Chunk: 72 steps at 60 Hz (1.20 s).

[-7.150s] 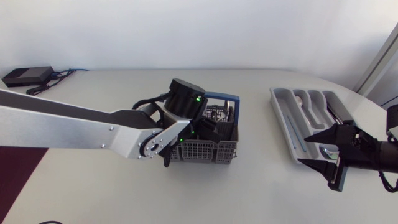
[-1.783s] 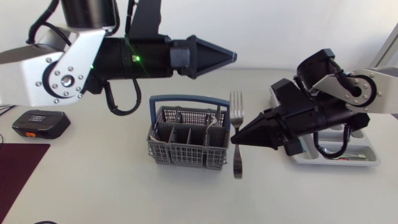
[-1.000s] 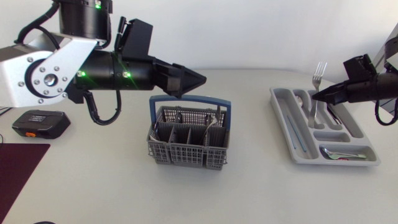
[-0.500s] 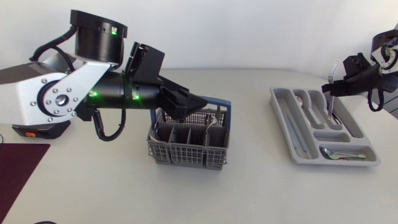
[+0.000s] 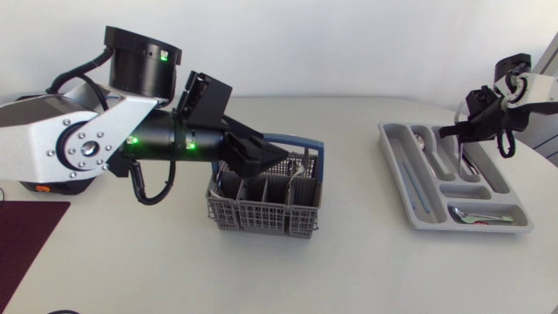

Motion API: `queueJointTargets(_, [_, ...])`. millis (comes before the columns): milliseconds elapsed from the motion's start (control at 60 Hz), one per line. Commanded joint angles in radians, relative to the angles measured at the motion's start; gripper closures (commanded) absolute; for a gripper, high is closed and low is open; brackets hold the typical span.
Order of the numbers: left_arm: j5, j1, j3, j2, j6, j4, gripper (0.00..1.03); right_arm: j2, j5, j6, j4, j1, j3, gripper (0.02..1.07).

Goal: Unload the cutlery basket into the drawer organizer.

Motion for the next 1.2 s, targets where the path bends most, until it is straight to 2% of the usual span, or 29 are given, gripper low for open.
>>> queueJointTargets(0, [-0.002, -0.006, -0.029, -0.02, 0.028, -0.019, 0.13, 0.056, 0.024, 0.036, -0.012, 0.008, 0.042, 0.96])
queueJointTargets(483, [-0.002, -0.015, -0.044, -0.042, 0.037, -0.036, 0.13, 0.289, 0.11, 0.05, -0.067, 0.025, 0.243, 0.93])
queueJointTargets(550, [-0.005, -0.02, -0.046, -0.039, 0.037, -0.037, 0.13, 0.316, 0.115, 0.052, -0.078, 0.028, 0.272, 0.88])
queueJointTargets(600, [-0.009, -0.021, -0.049, -0.039, 0.042, -0.037, 0.13, 0.327, 0.115, 0.052, -0.081, 0.033, 0.284, 0.79])
queueJointTargets(700, [-0.028, -0.029, -0.055, -0.039, 0.054, -0.037, 0.13, 0.303, 0.113, 0.064, -0.07, 0.039, 0.269, 0.5])
queueJointTargets(783, [-0.031, -0.03, -0.059, -0.039, 0.059, -0.036, 0.13, 0.241, 0.113, 0.064, -0.027, 0.045, 0.217, 0.38])
queueJointTargets(1000, [-0.062, -0.043, -0.084, -0.037, 0.079, -0.022, 0.13, 0.034, 0.104, 0.05, 0.085, 0.054, 0.025, 0.34])
queueJointTargets(1183, [-0.149, -0.092, -0.135, -0.034, 0.103, 0.052, 0.13, -0.133, 0.044, 0.027, 0.12, 0.057, -0.153, 0.33])
